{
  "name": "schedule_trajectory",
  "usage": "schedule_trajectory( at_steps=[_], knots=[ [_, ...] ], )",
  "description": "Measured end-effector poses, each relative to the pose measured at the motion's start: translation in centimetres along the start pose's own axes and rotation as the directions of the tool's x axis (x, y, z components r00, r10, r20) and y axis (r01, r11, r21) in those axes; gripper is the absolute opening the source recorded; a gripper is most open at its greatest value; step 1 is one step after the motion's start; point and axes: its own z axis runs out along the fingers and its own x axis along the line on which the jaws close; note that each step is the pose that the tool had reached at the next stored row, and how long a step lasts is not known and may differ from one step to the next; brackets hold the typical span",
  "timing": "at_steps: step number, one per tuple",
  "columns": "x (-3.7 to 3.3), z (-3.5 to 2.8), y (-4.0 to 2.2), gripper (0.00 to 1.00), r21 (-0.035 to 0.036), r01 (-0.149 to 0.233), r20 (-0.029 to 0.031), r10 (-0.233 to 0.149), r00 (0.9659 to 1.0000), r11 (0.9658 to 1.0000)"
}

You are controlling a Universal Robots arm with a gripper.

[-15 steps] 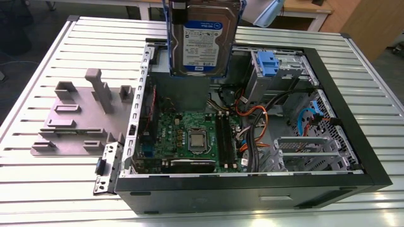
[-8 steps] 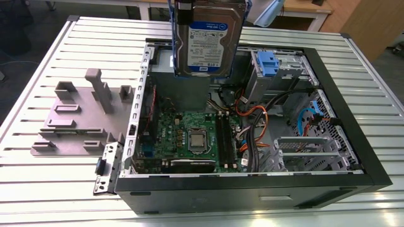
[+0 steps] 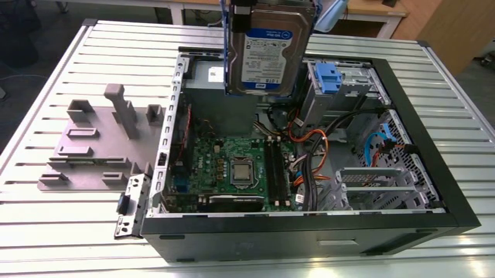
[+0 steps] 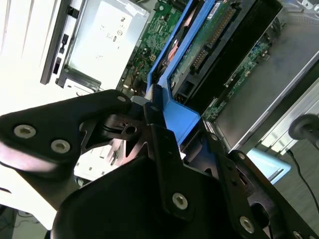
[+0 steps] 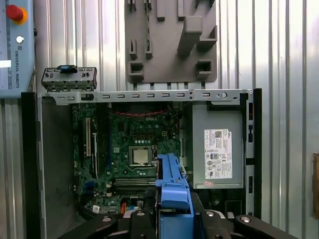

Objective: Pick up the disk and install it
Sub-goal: 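Pick up the disk, then insert the disk into the insertion slot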

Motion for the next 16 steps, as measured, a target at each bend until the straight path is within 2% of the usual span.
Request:
schedule_trajectory(
  at_steps=[3,8,16],
  knots=[
    [-0.01,0.02,-0.39,0.36,0.0,-0.003,0.0,0.003,1.0,1.0],
    [-0.03,0.03,-0.66,0.36,0.0,-0.004,0.0,0.004,1.0,1.0],
    [-0.03,0.03,-0.7,0.36,-0.0001,-0.004,-0.0001,0.004,1.0,1.0]
  ],
)
